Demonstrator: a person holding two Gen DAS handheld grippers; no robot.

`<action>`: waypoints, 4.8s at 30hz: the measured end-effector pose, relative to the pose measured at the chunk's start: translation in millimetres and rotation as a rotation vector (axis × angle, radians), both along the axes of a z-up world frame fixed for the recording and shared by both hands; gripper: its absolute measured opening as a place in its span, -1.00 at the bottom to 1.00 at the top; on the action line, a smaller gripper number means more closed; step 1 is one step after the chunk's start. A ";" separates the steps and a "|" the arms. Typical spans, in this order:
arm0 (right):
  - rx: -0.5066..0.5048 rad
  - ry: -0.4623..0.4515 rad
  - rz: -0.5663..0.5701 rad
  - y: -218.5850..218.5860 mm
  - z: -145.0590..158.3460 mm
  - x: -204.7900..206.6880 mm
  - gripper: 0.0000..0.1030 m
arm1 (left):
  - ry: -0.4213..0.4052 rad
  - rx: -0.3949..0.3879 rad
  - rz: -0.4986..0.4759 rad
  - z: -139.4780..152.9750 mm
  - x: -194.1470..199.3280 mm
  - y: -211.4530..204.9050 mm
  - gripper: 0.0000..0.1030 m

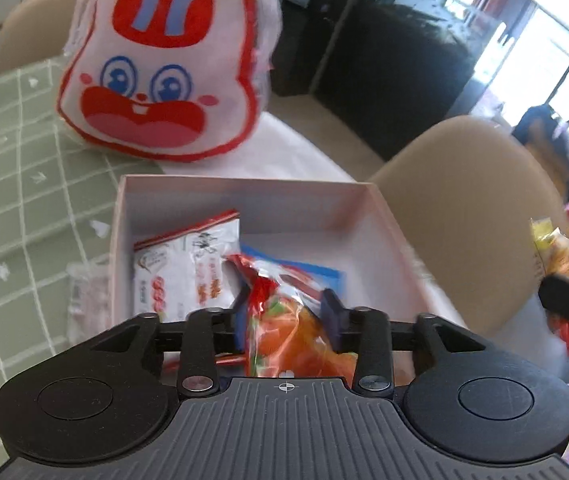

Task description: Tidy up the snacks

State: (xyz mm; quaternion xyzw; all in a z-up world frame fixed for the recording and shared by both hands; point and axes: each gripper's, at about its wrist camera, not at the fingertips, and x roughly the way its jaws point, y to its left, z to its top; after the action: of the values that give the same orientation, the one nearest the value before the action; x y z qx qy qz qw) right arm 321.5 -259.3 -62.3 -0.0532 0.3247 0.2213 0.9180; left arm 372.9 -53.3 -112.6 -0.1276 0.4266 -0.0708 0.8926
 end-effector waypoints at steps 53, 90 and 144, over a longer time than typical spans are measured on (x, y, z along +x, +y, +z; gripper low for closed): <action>-0.128 0.159 0.246 349.1 -78.9 -116.3 0.30 | 0.010 -0.133 0.378 -40.0 -203.9 334.0 -0.37; -0.148 0.224 0.111 188.6 -101.6 -187.8 -0.13 | -0.042 -0.107 0.367 -36.0 -123.8 298.8 -0.43; -0.123 0.089 -0.043 137.9 -60.1 -167.0 0.27 | 0.146 -0.222 0.117 -24.3 -272.1 146.1 -0.48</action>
State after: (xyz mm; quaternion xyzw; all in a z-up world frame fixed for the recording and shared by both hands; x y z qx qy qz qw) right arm 154.5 -121.4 -122.4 -0.0927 0.3794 0.1835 0.9021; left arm 100.8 92.8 -136.9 -0.2553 0.4718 -0.0558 0.8421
